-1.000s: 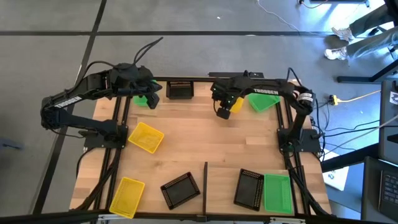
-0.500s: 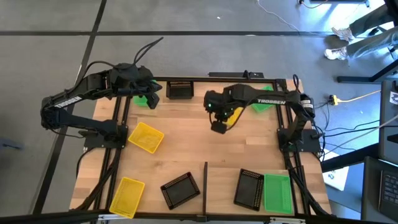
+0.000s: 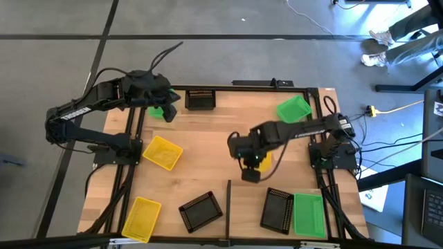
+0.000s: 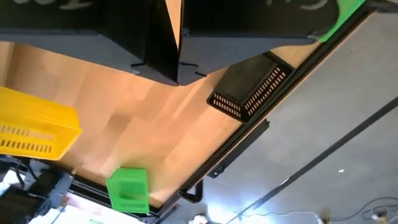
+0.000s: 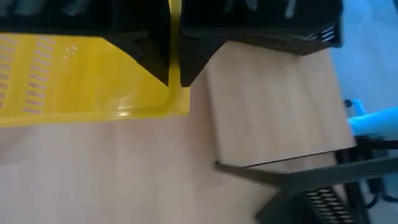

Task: Stack baskets on shelf by color
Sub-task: Put the top right yellow bin on the shelf

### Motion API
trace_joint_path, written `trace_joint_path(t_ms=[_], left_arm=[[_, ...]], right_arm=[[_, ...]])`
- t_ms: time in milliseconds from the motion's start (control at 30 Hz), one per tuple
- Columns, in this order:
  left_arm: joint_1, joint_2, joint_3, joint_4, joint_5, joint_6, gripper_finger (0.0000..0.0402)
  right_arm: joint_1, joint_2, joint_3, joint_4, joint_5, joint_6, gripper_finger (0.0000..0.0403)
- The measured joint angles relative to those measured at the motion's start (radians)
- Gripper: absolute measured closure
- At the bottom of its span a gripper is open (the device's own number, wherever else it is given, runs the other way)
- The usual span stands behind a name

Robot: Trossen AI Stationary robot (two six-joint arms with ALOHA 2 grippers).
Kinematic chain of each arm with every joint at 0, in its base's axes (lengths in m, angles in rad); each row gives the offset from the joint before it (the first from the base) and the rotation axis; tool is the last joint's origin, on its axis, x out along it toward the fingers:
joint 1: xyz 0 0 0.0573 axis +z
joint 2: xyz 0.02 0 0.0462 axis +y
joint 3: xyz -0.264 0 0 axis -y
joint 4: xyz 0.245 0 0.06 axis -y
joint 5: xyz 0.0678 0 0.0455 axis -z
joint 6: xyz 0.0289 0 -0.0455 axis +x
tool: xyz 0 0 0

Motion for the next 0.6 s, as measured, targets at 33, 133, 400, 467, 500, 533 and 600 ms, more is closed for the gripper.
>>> trace_joint_path(t_ms=[33,133,400,467,500,533,600], left_arm=[[0.0,0.0,0.0,0.0,0.027,0.014,0.0401],[-0.001,0.0,0.0,0.0,0.132,0.055,0.0401],[-0.001,0.0,0.0,-0.001,0.281,0.103,0.0401],[0.0,0.0,0.0,-0.001,0.281,0.103,0.0401],[0.0,0.0,0.0,-0.001,0.281,0.103,0.0401],[0.0,0.0,0.0,-0.001,0.281,0.103,0.0401],[0.0,0.0,0.0,-0.001,0.281,0.103,0.0401]], right_arm=[[0.018,0.004,0.0,0.008,-0.004,0.015,0.0403],[0.07,0.024,0.0,0.037,-0.011,0.082,0.0403],[0.174,0.093,-0.001,0.155,-0.023,0.205,0.0403],[0.187,0.106,-0.001,0.181,-0.024,0.233,0.0403],[0.193,0.113,-0.001,0.191,-0.024,0.246,0.0403],[0.198,0.118,-0.001,0.204,-0.023,0.263,0.0403],[0.207,0.125,-0.001,0.223,-0.023,0.293,0.0403]])
